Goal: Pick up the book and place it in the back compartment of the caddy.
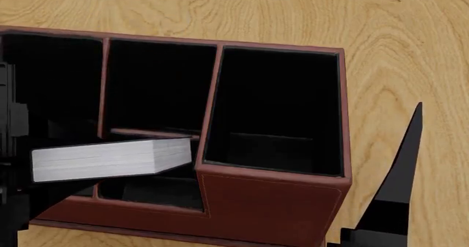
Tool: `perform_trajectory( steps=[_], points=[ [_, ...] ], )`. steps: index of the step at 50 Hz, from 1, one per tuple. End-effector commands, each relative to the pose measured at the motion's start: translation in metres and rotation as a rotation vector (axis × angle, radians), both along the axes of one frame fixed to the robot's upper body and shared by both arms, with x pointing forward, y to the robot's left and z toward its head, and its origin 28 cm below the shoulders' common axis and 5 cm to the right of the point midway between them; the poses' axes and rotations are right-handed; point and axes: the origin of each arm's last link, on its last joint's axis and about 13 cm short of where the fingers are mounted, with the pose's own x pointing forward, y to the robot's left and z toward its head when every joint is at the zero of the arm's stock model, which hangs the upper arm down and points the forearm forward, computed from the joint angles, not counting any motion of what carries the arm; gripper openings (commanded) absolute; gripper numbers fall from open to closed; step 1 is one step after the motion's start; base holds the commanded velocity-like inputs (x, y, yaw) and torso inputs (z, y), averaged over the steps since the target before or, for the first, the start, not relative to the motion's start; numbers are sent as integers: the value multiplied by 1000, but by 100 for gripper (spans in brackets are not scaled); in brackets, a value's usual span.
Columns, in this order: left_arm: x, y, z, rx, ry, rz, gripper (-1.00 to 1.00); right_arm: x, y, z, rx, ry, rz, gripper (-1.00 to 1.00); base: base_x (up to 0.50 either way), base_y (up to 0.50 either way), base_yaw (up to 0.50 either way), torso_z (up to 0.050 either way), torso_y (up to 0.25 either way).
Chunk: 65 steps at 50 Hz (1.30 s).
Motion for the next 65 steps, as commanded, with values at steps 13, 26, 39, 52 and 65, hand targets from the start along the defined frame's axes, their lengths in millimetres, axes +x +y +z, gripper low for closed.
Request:
perform_trajectory(
  steps=[13,26,39,52,65],
  points=[
    [12,-4,-7,-41,18,-9,-100,0,-1,-1,1,4,-5,100,0,0,0,0,1],
    [21,-5,-14,-27,34,-10,-100,1,0,1,-4,3,-5,100,0,0,0,1,2],
    [32,-5,-21,-22,49,-10,-100,1,0,2,-5,4,-5,100,0,0,0,0,1],
    [48,-4,-33,-6,76,-14,-100,2,0,1,-6,8,-9,100,0,0,0,0,2],
    [57,-6,-41,19,102,-15,-100,2,-1,1,-8,9,-10,100,0,0,0,1,1]
  ],
)
